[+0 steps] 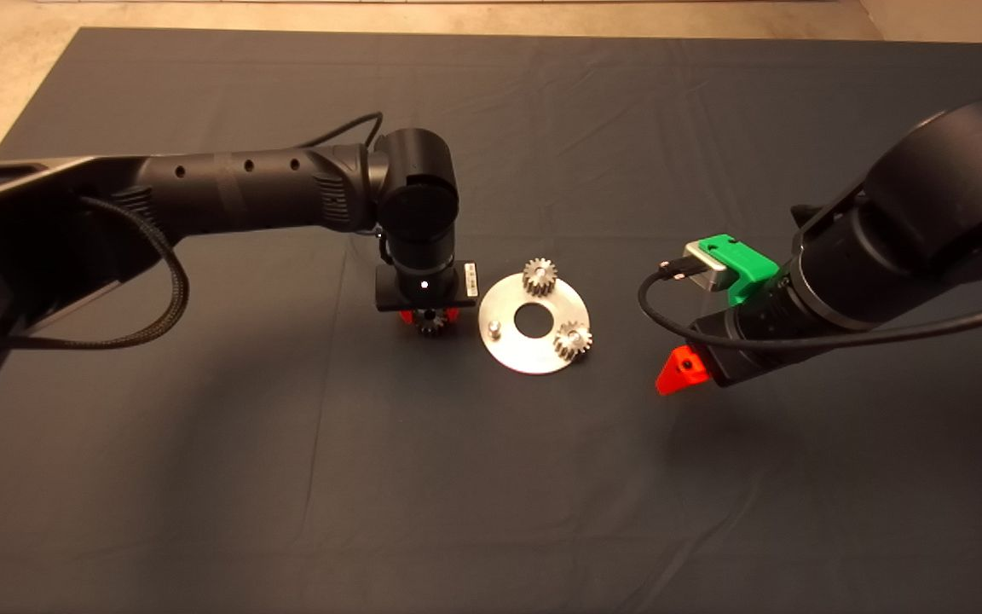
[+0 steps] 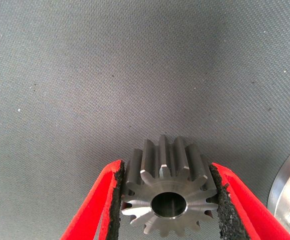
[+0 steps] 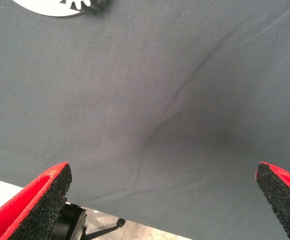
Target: Install three planetary gears onto the carrier pins
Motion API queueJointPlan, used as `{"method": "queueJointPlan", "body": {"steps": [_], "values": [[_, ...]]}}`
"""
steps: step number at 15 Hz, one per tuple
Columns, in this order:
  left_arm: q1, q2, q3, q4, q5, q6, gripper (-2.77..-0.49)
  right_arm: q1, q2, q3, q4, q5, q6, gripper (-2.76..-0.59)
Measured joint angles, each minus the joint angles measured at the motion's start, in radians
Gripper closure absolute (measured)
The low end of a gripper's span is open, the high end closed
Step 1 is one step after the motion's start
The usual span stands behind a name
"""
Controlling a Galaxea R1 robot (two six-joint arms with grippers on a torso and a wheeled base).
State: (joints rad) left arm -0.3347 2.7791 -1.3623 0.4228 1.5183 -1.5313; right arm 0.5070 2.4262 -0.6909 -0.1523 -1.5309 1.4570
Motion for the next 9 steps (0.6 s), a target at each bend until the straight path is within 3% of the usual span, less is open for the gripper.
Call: {"method": "queueJointPlan", "body": {"steps": [9], "values": [[0.000, 0.000, 0.000, 0.000, 0.000, 0.004, -0.96, 0.000, -0.005, 0.000, 0.000, 0.000, 0.000, -2.75]]}}
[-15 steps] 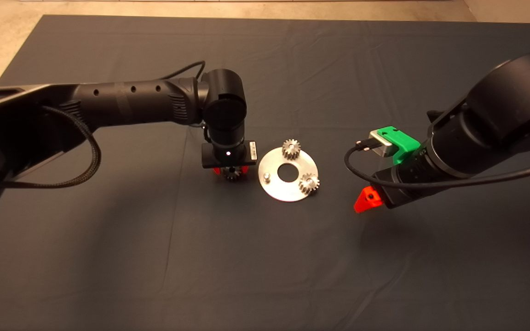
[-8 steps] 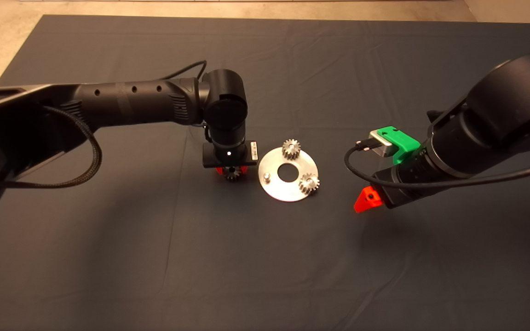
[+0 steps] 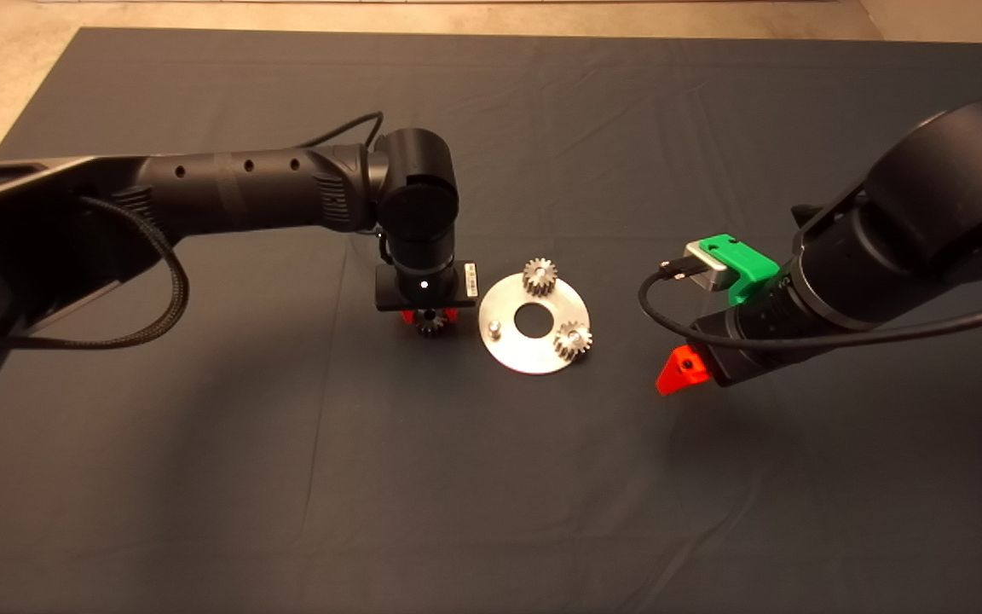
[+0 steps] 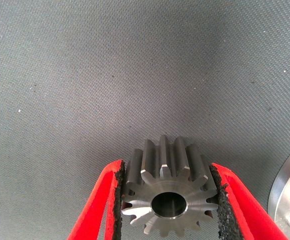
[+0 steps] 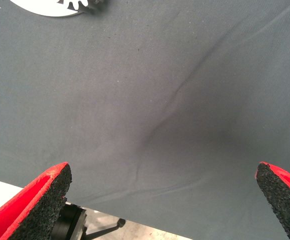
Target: Install three planetary gears onto the carrier pins
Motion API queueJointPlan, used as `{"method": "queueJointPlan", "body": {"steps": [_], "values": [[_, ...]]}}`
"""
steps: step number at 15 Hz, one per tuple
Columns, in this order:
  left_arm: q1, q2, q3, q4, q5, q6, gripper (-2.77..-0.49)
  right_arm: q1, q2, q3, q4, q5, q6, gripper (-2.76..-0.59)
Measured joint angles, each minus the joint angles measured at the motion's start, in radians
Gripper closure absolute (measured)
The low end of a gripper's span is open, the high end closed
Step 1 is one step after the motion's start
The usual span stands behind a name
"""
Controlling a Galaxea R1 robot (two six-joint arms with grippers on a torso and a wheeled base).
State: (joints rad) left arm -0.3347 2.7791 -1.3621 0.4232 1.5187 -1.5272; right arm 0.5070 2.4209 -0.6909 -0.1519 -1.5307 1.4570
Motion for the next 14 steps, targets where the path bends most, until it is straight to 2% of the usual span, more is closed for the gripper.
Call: {"method": "queueJointPlan", "body": {"steps": [14], "values": [[0.000, 0.000, -0.003, -0.001, 0.000, 0.003, -0.91, 0.000, 0.000, 0.005, 0.000, 0.000, 0.000, -2.75]]}}
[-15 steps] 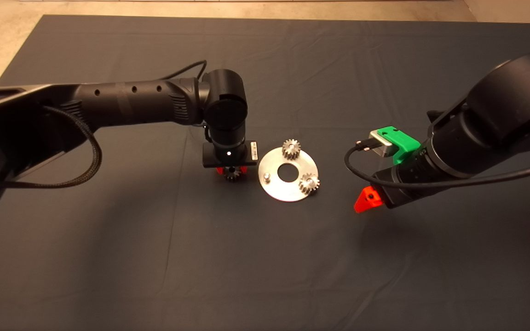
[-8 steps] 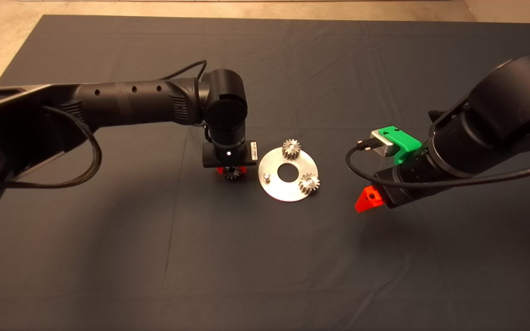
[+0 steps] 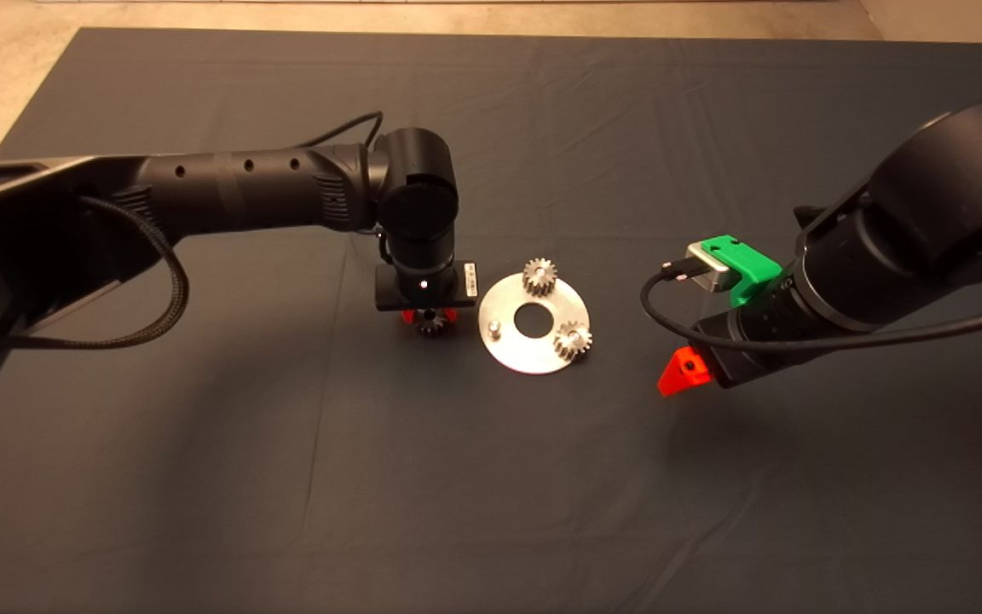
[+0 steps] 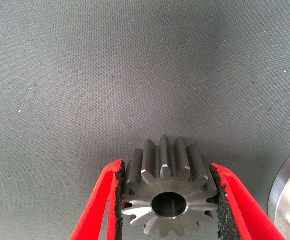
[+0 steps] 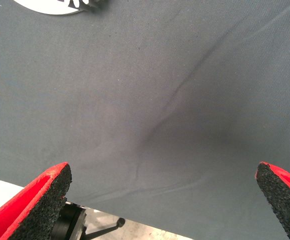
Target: Install three planetary gears onto the carrier pins
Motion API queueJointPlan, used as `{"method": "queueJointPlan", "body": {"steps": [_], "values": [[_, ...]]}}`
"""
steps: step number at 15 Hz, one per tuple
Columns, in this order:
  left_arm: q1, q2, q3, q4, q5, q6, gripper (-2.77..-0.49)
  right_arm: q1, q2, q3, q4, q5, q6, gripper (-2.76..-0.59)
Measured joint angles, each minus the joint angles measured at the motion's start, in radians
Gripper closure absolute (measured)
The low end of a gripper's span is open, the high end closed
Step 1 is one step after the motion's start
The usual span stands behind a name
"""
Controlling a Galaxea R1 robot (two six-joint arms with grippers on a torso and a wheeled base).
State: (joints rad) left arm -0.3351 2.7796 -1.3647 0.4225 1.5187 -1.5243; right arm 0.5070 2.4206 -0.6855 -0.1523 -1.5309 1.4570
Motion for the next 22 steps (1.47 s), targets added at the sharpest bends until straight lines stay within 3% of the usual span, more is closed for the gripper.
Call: {"method": "queueJointPlan", "body": {"steps": [8, 13, 19, 22], "values": [[-0.001, 0.003, 0.004, 0.001, 0.002, -0.001, -0.91, 0.000, -0.004, 0.000, 0.000, 0.000, 0.000, -2.75], [-0.045, 0.009, 0.017, 0.001, 0.001, -0.007, -0.91, 0.000, -0.006, 0.000, 0.000, 0.000, 0.000, -2.75], [-0.057, 0.014, 0.038, 0.001, 0.002, -0.030, -0.90, 0.000, -0.006, 0.000, 0.000, 0.000, 0.000, -2.75], [-0.067, 0.041, 0.044, 0.001, 0.003, -0.038, -0.90, 0.000, -0.006, 0.001, 0.000, 0.000, 0.000, -2.75]]}}
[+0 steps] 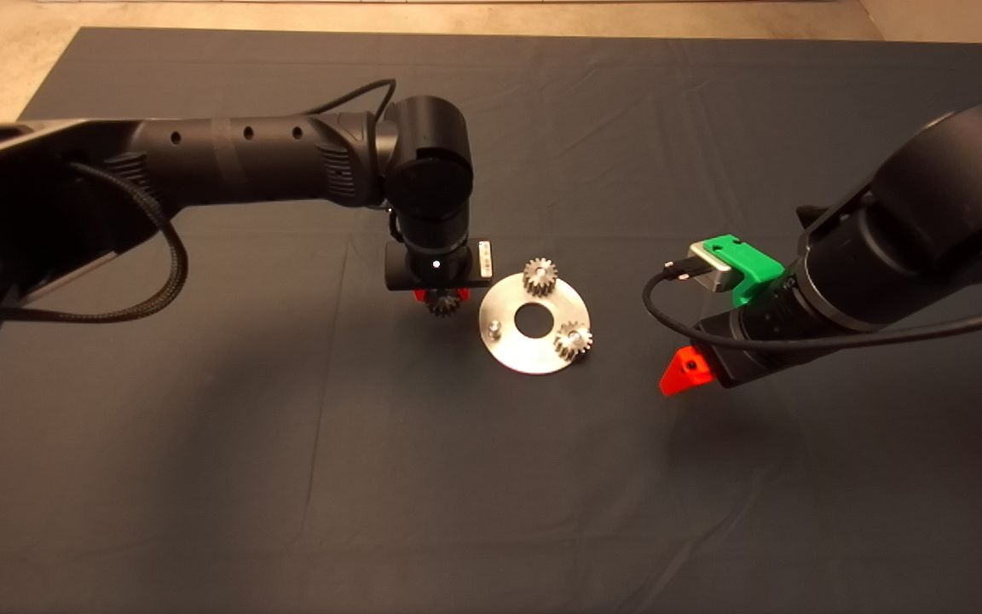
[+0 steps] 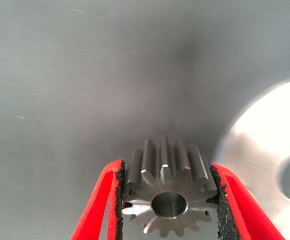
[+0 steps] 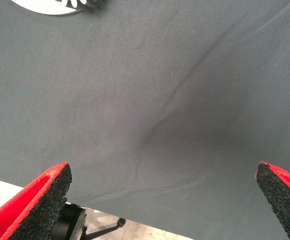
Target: Install three planetary gears onto the carrier pins
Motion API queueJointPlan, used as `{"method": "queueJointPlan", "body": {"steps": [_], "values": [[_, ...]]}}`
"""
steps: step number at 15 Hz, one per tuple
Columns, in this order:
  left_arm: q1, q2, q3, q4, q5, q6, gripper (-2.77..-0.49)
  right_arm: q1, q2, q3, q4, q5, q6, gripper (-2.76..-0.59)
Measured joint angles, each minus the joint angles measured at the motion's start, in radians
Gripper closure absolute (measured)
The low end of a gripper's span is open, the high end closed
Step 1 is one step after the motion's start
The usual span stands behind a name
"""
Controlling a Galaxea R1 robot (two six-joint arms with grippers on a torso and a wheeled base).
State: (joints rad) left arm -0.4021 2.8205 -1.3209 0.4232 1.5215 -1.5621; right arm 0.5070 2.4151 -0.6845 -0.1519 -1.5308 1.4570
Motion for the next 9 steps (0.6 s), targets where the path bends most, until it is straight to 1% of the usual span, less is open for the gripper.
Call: {"method": "queueJointPlan", "body": {"steps": [1, 4, 9], "values": [[0.000, 0.010, 0.002, 0.000, -0.003, 0.000, -0.90, 0.000, 0.000, 0.000, 0.000, 0.000, 0.000, -2.75], [0.000, 0.038, 0.004, -0.001, -0.002, -0.004, -0.90, 0.000, 0.000, 0.000, 0.000, 0.000, 0.000, -2.75], [0.000, 0.057, 0.007, -0.005, -0.002, -0.012, -0.90, 0.000, 0.000, 0.000, 0.000, 0.000, 0.000, -2.75]]}}
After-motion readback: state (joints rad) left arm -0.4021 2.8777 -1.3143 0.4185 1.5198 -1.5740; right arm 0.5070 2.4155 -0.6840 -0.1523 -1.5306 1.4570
